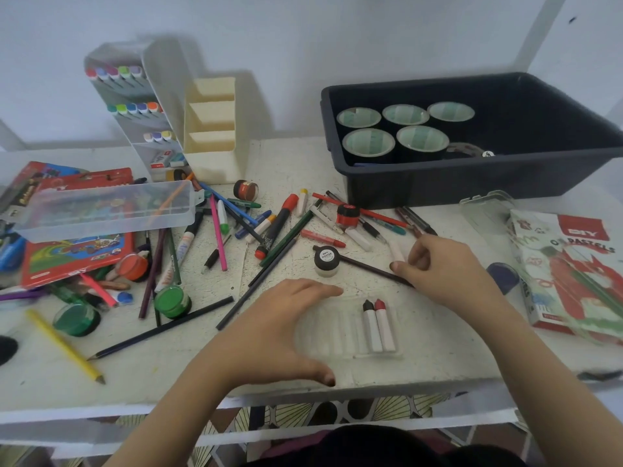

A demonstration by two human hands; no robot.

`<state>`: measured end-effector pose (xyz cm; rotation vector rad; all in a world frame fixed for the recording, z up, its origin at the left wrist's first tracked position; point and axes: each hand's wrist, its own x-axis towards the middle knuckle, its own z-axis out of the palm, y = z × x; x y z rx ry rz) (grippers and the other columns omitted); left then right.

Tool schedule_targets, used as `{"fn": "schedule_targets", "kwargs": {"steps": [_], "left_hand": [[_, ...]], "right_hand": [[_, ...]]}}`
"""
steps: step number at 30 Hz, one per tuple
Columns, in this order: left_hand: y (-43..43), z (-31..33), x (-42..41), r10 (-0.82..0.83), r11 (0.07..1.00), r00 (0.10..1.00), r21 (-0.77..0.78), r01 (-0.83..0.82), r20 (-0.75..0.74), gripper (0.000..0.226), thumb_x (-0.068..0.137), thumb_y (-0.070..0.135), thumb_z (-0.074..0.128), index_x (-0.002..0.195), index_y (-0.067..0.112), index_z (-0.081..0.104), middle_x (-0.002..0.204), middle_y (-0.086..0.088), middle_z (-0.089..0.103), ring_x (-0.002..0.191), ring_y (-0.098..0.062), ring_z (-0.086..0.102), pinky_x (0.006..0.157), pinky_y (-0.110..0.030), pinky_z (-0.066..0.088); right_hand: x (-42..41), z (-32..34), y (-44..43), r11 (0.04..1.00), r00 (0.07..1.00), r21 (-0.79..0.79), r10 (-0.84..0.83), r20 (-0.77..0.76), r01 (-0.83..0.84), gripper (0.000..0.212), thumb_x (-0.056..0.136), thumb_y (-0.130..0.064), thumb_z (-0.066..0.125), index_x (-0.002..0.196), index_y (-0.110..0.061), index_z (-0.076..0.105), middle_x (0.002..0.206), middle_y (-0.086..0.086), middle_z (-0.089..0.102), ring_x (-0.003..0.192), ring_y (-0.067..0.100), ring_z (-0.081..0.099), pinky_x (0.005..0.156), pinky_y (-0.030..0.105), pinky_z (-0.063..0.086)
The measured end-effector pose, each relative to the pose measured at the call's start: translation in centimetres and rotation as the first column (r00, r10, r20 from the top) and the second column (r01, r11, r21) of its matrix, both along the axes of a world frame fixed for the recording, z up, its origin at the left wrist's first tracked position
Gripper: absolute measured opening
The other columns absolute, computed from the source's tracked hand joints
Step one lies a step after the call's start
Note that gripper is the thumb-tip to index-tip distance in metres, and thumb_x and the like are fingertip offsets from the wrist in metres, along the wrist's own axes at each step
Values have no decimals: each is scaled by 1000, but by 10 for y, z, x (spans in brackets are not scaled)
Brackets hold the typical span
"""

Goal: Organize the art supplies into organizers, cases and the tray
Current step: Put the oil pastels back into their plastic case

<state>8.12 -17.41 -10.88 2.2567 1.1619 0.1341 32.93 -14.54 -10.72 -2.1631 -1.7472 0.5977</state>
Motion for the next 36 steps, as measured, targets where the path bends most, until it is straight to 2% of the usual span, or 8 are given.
{"fn": "schedule_targets", "kwargs": {"steps": [5,10,16,19,23,27,32,36], "left_hand": [[-8,-12,-32,134,989,991,66,-136,29,86,56,66,70,131,55,29,126,43,23,124,14,22,105,-13,19],[-8,-20,-36,194,964,976,165,-208,98,82,57,72,60,132,44,43,124,40,32,120,13,30,105,-17,20],[-7,-24,-33,190,941,973,257,-218,130,78,61,73,61,131,40,50,130,29,43,122,9,33,105,-24,19],[-9,-26,-34,232,931,950,235,-279,209,80,61,73,63,133,42,47,133,28,43,125,9,32,103,-14,19],[-8,-29,-38,271,934,930,168,-316,247,85,58,76,62,133,42,42,134,28,38,125,14,27,98,1,18],[-5,-32,-39,306,930,921,130,-343,242,101,55,75,64,142,32,36,132,27,37,123,20,23,96,5,15],[-6,-34,-39,316,924,910,129,-359,270,99,54,73,67,139,32,39,131,30,33,126,13,25,98,1,18],[-9,-36,-40,313,913,906,172,-369,284,89,61,64,65,139,31,39,134,15,40,130,-3,30,107,-22,23]], "right_hand": [[-1,4,1,1000,1000,-18,6,10,-6,14,86,-33,64,82,-24,54,81,-6,57,75,9,54,69,27,47],[-4,5,0,999,1000,33,-4,7,3,11,87,-32,61,86,-21,59,81,-4,60,73,8,54,68,28,47],[-8,9,-9,982,951,183,9,-309,50,10,83,-26,69,79,-21,61,76,-3,66,67,12,61,62,27,52],[-10,12,-15,975,868,220,81,-489,33,5,83,-18,69,84,-22,66,74,-2,66,62,11,61,55,23,53],[-13,15,-20,987,708,157,124,-695,-19,17,87,-4,61,90,-19,69,77,2,68,61,10,63,54,21,55],[-20,14,-21,984,729,141,177,-661,-111,19,86,-4,61,91,-21,68,83,-1,68,62,10,63,58,22,55],[-29,12,-17,978,755,176,198,-625,-112,11,85,-9,65,94,-15,64,77,-1,69,58,8,63,53,18,51],[-34,9,-16,979,805,139,204,-557,-152,12,83,-13,68,92,-20,63,76,-2,70,62,12,66,53,17,51]]}}
